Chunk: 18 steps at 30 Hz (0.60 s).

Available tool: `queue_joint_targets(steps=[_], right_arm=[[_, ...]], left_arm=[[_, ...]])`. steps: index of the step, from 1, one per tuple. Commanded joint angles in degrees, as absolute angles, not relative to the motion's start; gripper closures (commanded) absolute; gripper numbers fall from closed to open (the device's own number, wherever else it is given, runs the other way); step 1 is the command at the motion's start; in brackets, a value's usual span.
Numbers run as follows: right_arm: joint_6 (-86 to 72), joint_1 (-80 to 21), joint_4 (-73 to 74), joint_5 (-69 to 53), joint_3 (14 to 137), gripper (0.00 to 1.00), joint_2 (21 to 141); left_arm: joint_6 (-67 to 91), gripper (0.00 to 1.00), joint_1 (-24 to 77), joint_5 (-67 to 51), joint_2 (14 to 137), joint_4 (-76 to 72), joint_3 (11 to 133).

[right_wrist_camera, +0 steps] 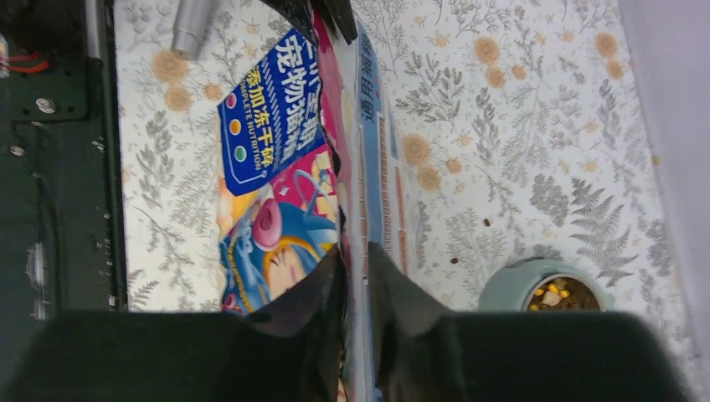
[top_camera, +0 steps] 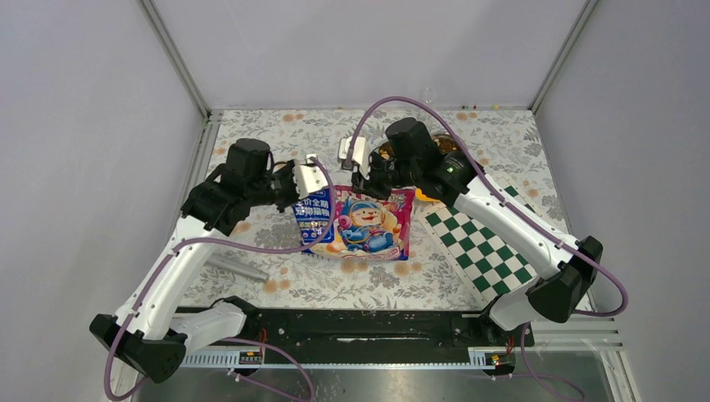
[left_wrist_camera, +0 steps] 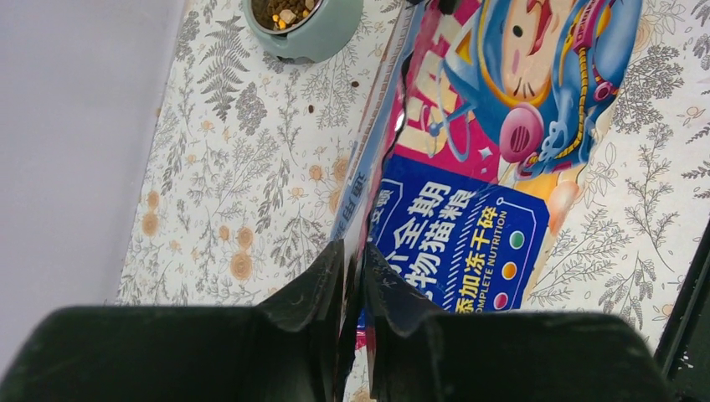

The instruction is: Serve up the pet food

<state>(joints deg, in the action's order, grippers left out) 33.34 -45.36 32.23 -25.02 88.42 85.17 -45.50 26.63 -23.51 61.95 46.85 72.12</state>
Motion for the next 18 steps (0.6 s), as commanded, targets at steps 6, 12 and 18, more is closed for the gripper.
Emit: queue_joint_targets(steps=[6, 12, 18], right_arm=[[32.0, -46.6, 28.5, -27.7, 89.8, 0.65, 88.6], [32.4, -46.9, 29.6, -27.7, 91.3, 1.0, 89.9], [31.8, -47.4, 30.4, -27.8, 93.2, 0.66, 90.8]], left_arm=[[-45.9, 0.84, 24.2, -23.3, 58.8, 46.0, 70.9], [-45.8, 0.84, 22.5, -23.7, 57.6, 46.6, 70.3], [-45.5, 0.83, 21.2, -24.3, 56.6, 46.5, 70.3]])
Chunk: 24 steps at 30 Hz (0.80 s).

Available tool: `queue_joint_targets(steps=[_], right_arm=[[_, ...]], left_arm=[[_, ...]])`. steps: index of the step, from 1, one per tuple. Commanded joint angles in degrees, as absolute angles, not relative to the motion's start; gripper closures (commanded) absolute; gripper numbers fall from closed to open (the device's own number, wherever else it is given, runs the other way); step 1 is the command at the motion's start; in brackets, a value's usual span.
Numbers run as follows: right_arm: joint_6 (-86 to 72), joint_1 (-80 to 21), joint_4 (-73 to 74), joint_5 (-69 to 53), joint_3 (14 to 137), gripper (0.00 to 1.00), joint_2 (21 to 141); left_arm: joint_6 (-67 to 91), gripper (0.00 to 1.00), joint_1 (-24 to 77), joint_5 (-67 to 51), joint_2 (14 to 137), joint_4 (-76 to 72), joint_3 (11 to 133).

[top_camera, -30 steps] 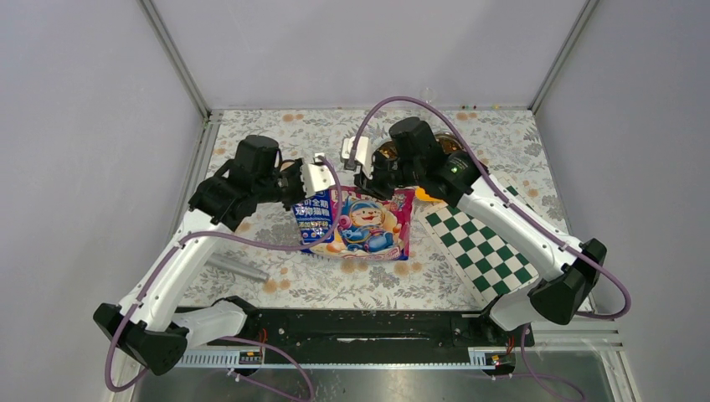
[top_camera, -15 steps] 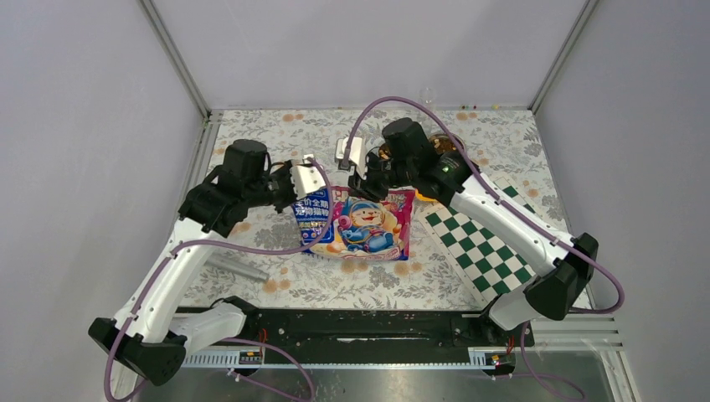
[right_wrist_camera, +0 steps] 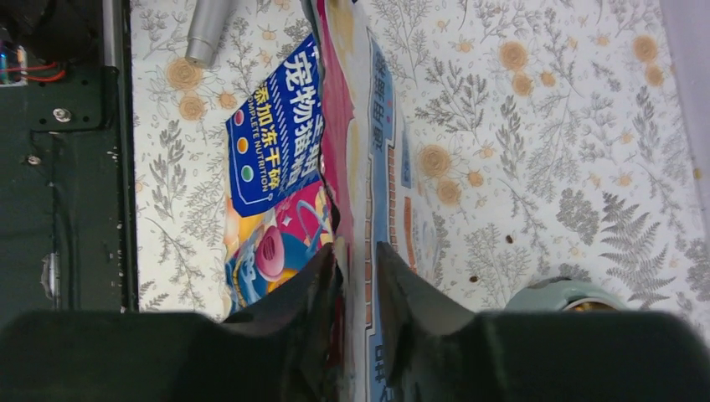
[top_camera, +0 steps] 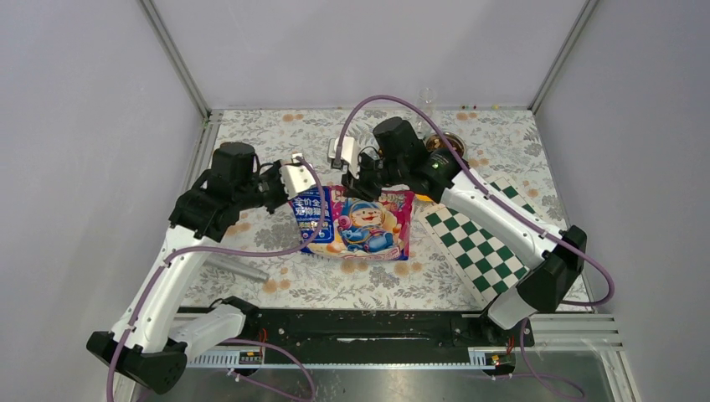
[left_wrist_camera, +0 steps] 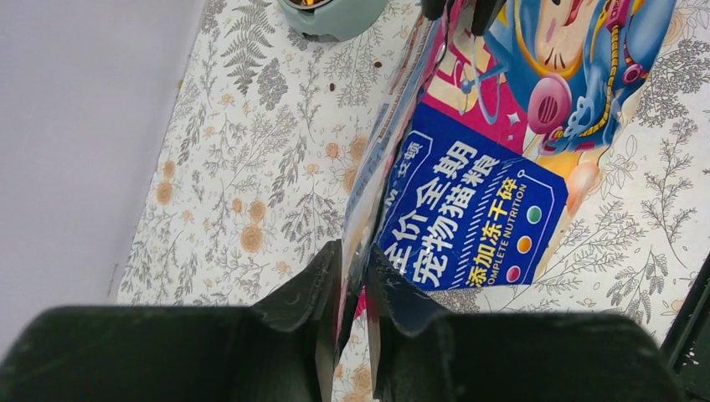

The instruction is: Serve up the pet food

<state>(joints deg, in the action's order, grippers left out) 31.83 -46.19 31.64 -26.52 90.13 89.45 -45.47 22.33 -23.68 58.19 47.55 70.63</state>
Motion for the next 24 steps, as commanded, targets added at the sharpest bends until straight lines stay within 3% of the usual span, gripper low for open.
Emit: queue_joint_targets(steps=[1, 3, 5, 6, 12, 15, 17, 18, 20, 24], right_arm=[[31.9, -47.7, 30.2, -27.7, 93.2, 0.62, 90.9], [31.9, -47.9, 29.9, -27.5, 93.2, 0.61, 91.0], [32.0, -47.9, 29.8, -27.7, 93.4, 0.81, 91.3], [32.0, -48.0, 30.1, -27.9, 93.7, 0.98, 91.5], [32.4, -48.2, 32.7, -27.9, 95.5, 1.0, 92.6], [31.4, -48.4, 30.7, -27.6, 94.9, 0.72, 92.3], [31.2, -48.6, 29.9, -27.6, 94.7, 0.64, 92.4], [31.4, -48.7, 29.7, -27.8, 94.9, 0.67, 92.6], [31.3, -48.9, 30.5, -28.4, 95.7, 0.97, 93.3], [27.7, -48.9, 37.8, -28.7, 103.3, 1.0, 97.4]], left_arm=[[-45.6, 0.83, 21.0, -24.2, 56.5, 46.5, 70.3], [-45.5, 0.82, 20.5, -24.3, 56.3, 46.5, 70.2], [-45.6, 0.82, 20.1, -24.5, 56.0, 46.5, 70.0], [-45.5, 0.82, 19.9, -24.5, 55.8, 46.5, 69.8], [-46.5, 0.83, 17.3, -24.2, 54.3, 46.7, 69.0], [-46.2, 0.82, 16.3, -25.2, 54.0, 47.1, 69.1], [-45.7, 0.81, 15.6, -25.9, 54.1, 47.0, 69.1], [-45.5, 0.81, 15.3, -26.3, 54.2, 47.0, 69.2], [-44.8, 0.8, 14.9, -27.4, 54.5, 47.1, 69.5], [-43.5, 0.78, 14.1, -32.5, 56.1, 47.0, 70.4]])
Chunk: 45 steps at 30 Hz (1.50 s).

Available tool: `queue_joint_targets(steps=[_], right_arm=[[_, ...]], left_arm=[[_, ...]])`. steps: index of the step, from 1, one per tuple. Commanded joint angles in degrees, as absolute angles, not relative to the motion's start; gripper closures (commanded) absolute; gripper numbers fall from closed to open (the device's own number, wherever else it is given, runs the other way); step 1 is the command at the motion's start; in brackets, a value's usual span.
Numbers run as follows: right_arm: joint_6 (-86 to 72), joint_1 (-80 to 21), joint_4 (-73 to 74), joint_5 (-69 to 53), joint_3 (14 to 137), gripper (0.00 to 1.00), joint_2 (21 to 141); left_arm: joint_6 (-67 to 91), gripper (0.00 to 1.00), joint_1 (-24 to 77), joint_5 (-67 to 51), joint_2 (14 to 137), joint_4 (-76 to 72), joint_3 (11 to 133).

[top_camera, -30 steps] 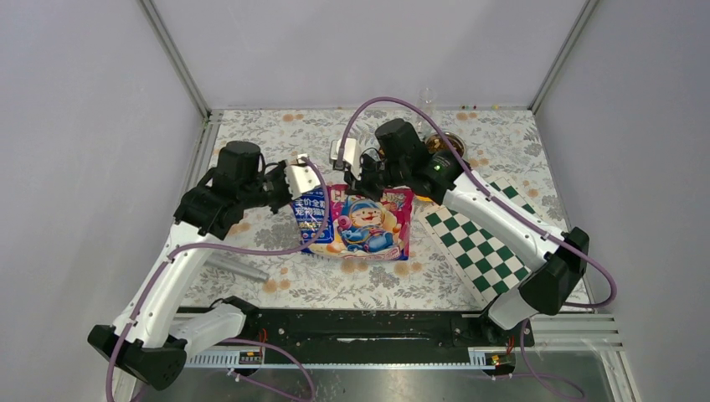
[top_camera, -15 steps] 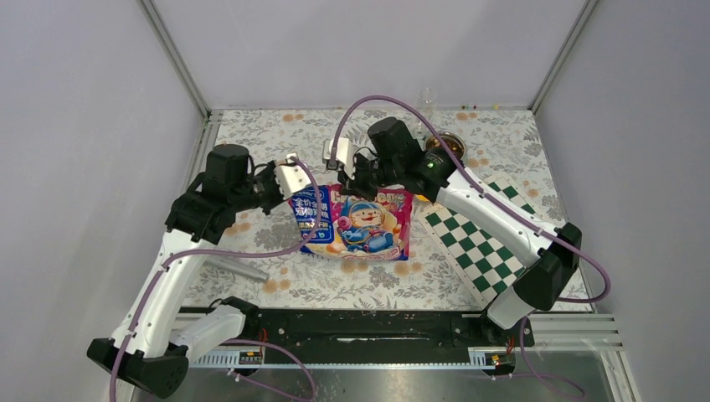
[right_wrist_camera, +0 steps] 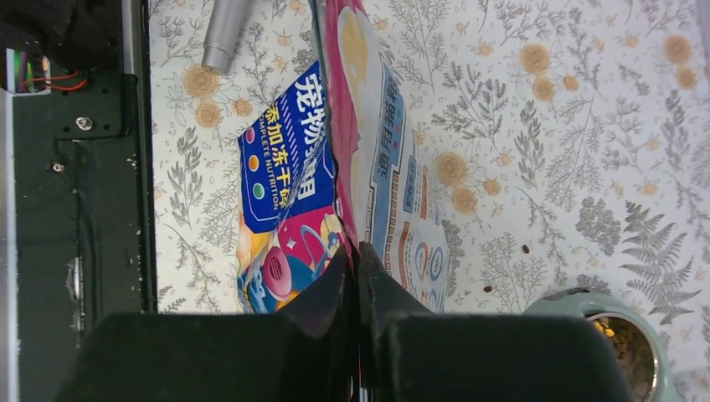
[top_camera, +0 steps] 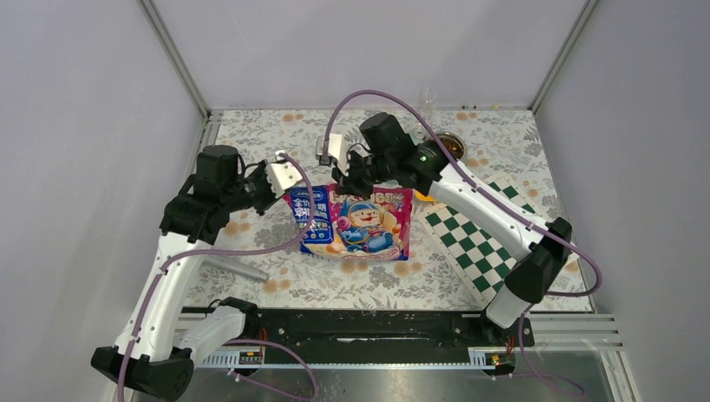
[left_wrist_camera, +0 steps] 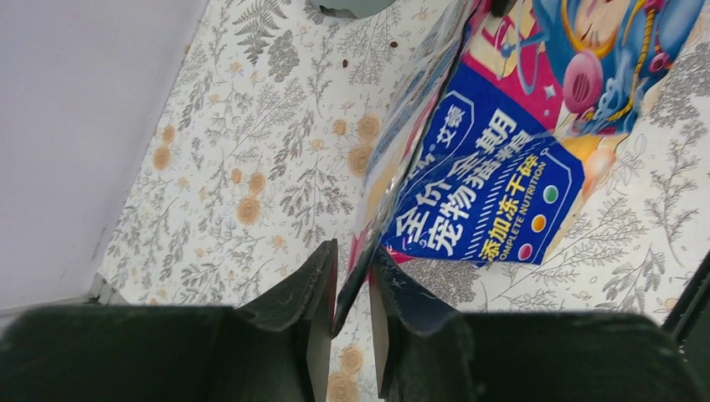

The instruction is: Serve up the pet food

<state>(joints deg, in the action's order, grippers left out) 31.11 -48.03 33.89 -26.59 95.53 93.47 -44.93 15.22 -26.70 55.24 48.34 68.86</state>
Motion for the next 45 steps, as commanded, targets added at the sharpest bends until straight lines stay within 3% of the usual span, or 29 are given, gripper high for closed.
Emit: queue_joint_targets(steps=[1, 3, 5, 7, 11, 18, 26, 29, 30, 34, 40, 45], right_arm=[[26.6, -48.9, 39.5, -28.2, 105.3, 0.98, 98.7], [25.4, -48.9, 40.5, -27.9, 107.1, 0.74, 100.0], [24.8, -49.0, 38.8, -28.2, 105.6, 0.63, 99.5], [24.1, -49.0, 34.8, -29.0, 103.0, 0.57, 98.2], [22.4, -49.1, 28.3, -32.0, 99.0, 0.54, 96.7], [15.4, -49.3, 15.0, -34.4, 94.6, 0.57, 97.2], [17.5, -49.8, 14.5, -32.4, 93.9, 0.72, 96.6], [19.3, -50.0, 15.6, -31.8, 94.0, 0.81, 96.4], [20.2, -50.0, 16.4, -31.4, 94.3, 0.85, 96.3], [23.8, -50.3, 22.3, -29.6, 96.6, 0.93, 95.9], [26.3, -50.2, 37.0, -24.9, 104.2, 0.9, 96.4], [28.6, -50.3, 50.0, -18.2, 111.1, 0.91, 98.0]], left_arm=[[-43.2, 0.78, 14.0, -33.8, 56.7, 46.9, 70.6], [-42.4, 0.77, 13.6, -35.9, 57.8, 47.0, 70.9], [-41.6, 0.77, 12.8, -38.7, 58.8, 46.7, 71.4], [-40.9, 0.77, 11.7, -41.3, 59.5, 46.0, 71.5], [-40.9, 0.77, 9.6, -45.7, 60.5, 45.3, 71.5], [-35.4, 0.79, 5.8, -61.9, 59.2, 32.4, 64.5], [-34.6, 0.8, 5.8, -62.5, 60.7, 31.5, 62.2], [-37.9, 0.92, 5.8, -62.4, 61.7, 33.6, 63.0], [-39.7, 0.99, 5.8, -62.0, 61.9, 34.8, 63.5], [-45.3, 1.0, 5.8, -58.0, 60.8, 36.9, 63.3], [-43.7, 1.0, 5.5, -43.7, 54.8, 28.6, 59.1], [-44.5, 1.0, 2.8, -44.8, 54.5, 29.9, 59.2]])
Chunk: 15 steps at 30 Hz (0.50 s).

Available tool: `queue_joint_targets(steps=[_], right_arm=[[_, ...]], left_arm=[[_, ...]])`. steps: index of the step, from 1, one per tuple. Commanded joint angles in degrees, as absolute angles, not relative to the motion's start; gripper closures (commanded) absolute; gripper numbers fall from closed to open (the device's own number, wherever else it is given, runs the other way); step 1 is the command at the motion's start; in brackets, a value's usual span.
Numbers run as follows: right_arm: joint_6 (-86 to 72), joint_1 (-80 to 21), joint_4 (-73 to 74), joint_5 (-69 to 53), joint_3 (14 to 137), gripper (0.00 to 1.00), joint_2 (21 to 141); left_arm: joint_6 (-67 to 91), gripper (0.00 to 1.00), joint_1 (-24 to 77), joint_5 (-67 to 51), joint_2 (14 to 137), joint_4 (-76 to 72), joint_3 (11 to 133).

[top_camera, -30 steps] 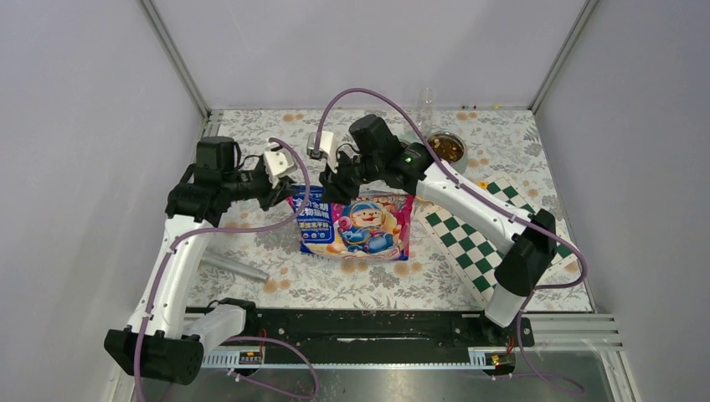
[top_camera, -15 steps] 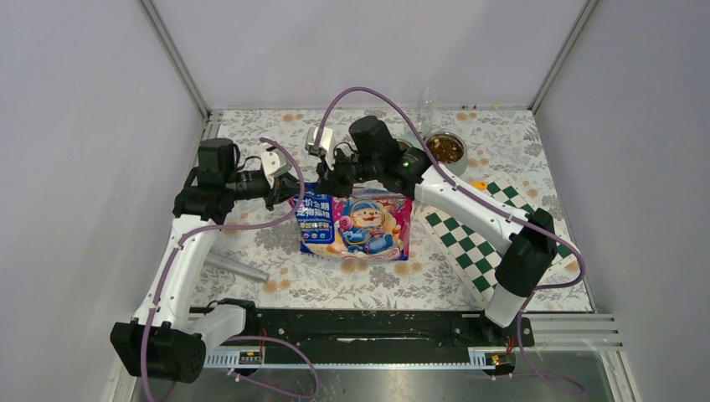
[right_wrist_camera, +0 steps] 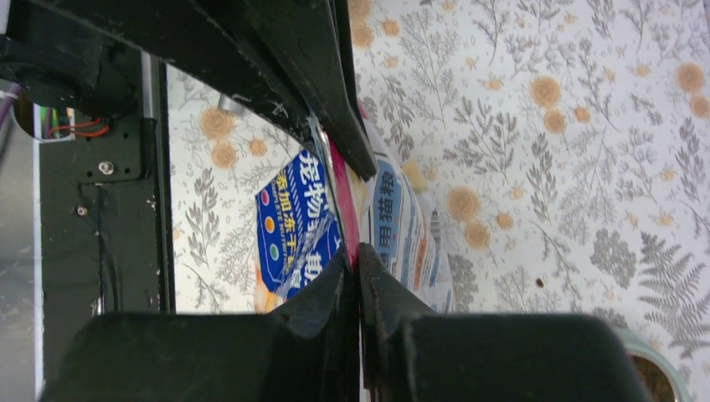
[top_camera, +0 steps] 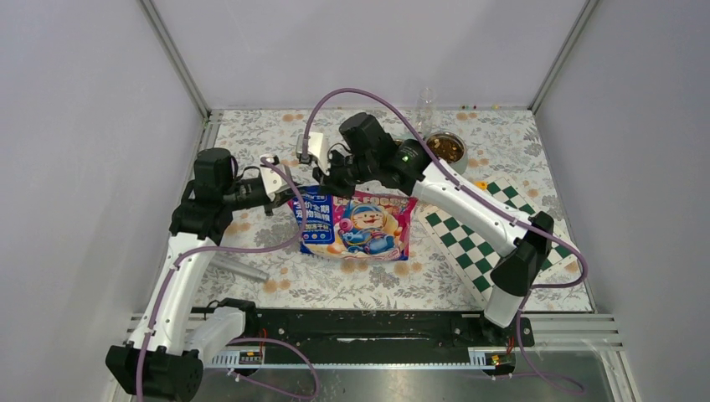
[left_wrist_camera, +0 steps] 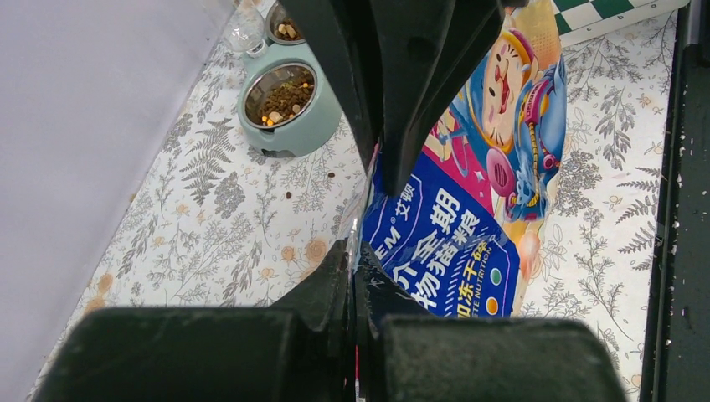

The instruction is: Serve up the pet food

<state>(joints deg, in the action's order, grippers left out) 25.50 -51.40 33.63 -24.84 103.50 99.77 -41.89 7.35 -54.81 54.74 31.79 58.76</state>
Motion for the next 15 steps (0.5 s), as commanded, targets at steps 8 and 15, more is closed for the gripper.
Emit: queue_joint_targets(steps=[8, 15], right_arm=[[31.4, -50.2, 63.1, -11.7, 116.6, 0.92, 98.3], [35.4, -49.3, 64.4, -5.9, 110.7, 0.97, 93.1]], left_arm=[[-44.5, 1.0, 1.5, -45.9, 55.6, 30.5, 60.1], [-44.2, 1.0, 1.0, -46.7, 55.0, 30.3, 59.8]])
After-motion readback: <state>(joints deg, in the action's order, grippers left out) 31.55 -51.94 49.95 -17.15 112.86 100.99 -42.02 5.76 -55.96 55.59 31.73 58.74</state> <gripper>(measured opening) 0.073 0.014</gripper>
